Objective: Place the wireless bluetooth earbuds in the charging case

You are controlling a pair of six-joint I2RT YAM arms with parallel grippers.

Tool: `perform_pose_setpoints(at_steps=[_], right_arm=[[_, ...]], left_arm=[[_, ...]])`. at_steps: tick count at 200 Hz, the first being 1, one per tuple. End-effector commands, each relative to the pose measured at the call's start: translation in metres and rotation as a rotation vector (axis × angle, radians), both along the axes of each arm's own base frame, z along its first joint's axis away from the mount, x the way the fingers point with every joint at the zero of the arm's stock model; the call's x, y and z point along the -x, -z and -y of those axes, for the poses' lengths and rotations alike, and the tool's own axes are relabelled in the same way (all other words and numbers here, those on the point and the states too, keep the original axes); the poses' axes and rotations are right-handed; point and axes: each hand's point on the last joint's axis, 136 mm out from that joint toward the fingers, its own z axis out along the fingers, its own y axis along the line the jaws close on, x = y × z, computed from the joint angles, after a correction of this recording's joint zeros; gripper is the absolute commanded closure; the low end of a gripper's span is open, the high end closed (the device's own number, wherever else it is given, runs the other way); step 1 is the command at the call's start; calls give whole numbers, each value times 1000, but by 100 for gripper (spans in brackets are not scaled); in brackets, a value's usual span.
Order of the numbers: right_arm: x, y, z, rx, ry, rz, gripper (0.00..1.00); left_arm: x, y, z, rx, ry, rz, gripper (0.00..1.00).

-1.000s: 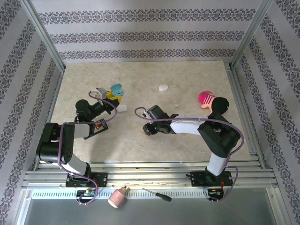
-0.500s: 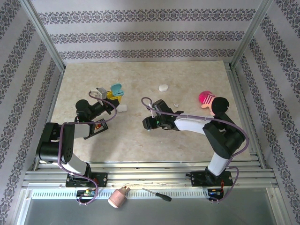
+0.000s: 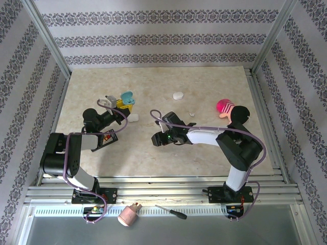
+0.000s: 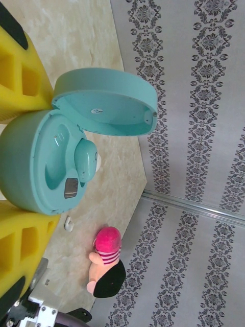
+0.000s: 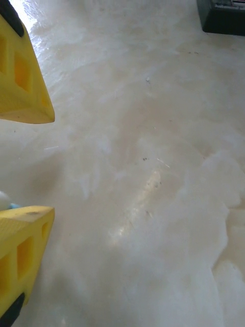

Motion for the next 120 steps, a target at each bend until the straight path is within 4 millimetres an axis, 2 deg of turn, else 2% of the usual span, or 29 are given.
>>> perform_pose_setpoints(at_steps=[1,32,57,98,120], right_arm=[[4,-8,-12,-32,-32,-8,54],[12,-17,-15,-33,-55,11,54],[17,-23,-9,-28,-46,16,54],[30,-12,14,75,-32,-1,54],[33,-9,18,106,-41,-11,54]], left_arm=[[1,-15,6,3,30,64,80],[1,-17,6,3,29,69,80],[1,-16,6,3,29,67,80],[0,-15,6,1,27,65,80],[0,-15,6,5,27,67,80]])
